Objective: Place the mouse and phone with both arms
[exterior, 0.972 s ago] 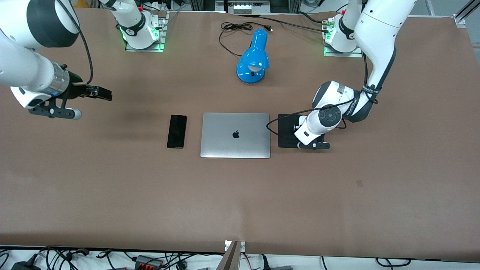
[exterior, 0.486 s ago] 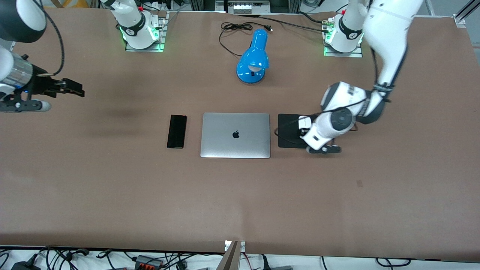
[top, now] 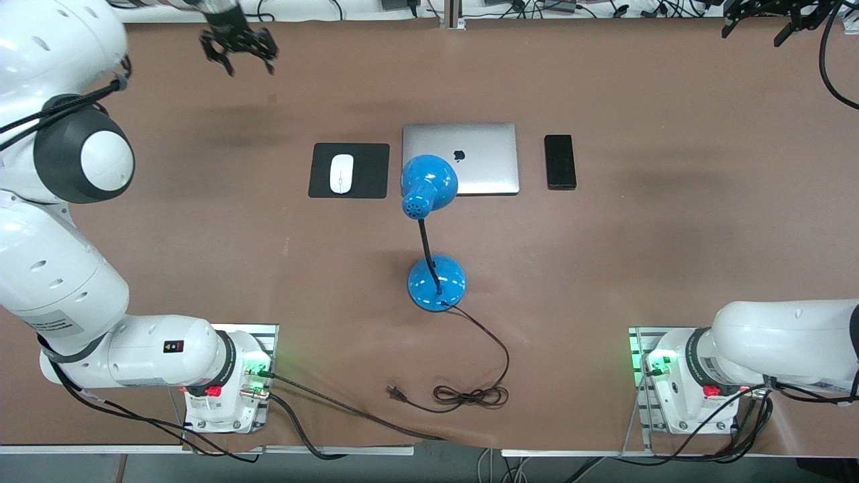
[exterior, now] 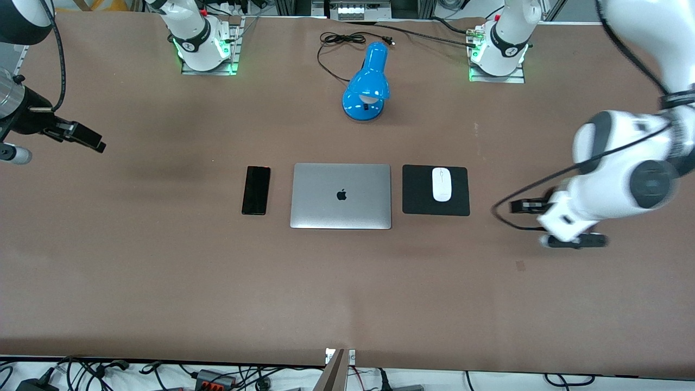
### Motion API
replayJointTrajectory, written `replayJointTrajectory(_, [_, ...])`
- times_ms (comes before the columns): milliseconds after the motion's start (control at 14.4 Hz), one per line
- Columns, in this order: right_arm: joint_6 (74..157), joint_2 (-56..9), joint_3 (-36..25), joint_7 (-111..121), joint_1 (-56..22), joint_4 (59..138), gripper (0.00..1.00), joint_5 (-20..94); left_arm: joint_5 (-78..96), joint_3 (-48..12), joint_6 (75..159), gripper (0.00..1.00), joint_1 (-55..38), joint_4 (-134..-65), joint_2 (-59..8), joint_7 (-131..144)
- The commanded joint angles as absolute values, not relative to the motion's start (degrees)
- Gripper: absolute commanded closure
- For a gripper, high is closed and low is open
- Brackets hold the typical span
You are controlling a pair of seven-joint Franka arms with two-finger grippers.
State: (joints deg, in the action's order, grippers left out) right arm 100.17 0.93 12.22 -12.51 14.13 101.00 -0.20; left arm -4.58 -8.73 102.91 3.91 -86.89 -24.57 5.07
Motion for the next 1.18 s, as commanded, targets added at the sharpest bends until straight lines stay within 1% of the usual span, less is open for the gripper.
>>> replayJointTrajectory(0, [100.46, 0.7, 12.04, -6.8, 14.85, 100.46, 0.0, -0.35, -13.59, -9.14, 101.25, 0.0, 3.87, -84.82, -20.68, -0.51])
replayJointTrajectory(69, [100.46, 0.7, 12.04, -4.77, 14.68, 100.37, 0.0, -0.79, -13.8, -9.58, 99.68, 0.0, 3.87, -84.64, -18.74, -0.61])
replayJointTrajectory(139, [100.11, 0.88, 12.22, -3.79, 14.42, 100.46, 0.0, -0.79, -13.97, -9.75, 95.49, 0.0, 3.69, -83.33, -17.24, -0.62])
replayJointTrajectory(278, [99.76, -0.17, 12.13, -3.96, 14.76, 99.85, 0.0, -0.62, -13.02, -9.84, 85.47, 0.0, 3.86, -77.54, -17.58, -1.23])
replayJointTrajectory(417, [99.06, -0.7, 11.95, -4.57, 15.03, 99.58, 0.0, -0.09, -3.75, -8.97, 84.55, 0.0, 5.26, -76.73, -18.36, -0.53])
replayJointTrajectory(556, [99.05, -1.67, 11.95, -4.49, 15.03, 97.74, 0.0, 0.53, -2.9, -8.96, 84.46, 0.0, 6.33, -76.12, -18.55, -0.97])
replayJointTrajectory(694, [99.05, -1.84, 12.04, -4.13, 14.94, 97.56, 0.0, 0.53, -2.99, -9.05, 83.76, 0.0, 6.5, -75.76, -18.46, -0.97])
replayJointTrajectory(833, [98.88, -2.19, 11.95, -4.04, 15.03, 97.56, 0.0, 0.53, -3.08, -8.79, 83.41, 0.0, 5.54, -76.55, -17.76, -1.14])
replayJointTrajectory(903, [98.53, -2.28, 11.95, -4.04, 15.12, 97.56, 0.0, 0.53, -3.08, -8.79, 82.89, 0.0, 4.84, -75.86, -17.67, -0.79])
replayJointTrajectory(972, [98.35, -2.29, 11.95, -4.04, 15.03, 97.47, 0.0, 0.53, -3.08, -8.88, 80.18, 0.0, 3.62, -74.63, -19.06, -0.7])
replayJointTrajectory(1042, [98.26, -2.29, 11.95, -4.04, 15.03, 97.3, 0.0, 0.53, -3.08, -8.7, 78.07, 0.0, 3.43, -70.36, -20.9, -0.7])
replayJointTrajectory(1111, [98.09, -2.29, 11.95, -3.96, 15.03, 97.29, 0.0, 0.53, -3.08, -8.61, 77.79, 0.0, 3.51, -68.14, -21.18, -0.79])
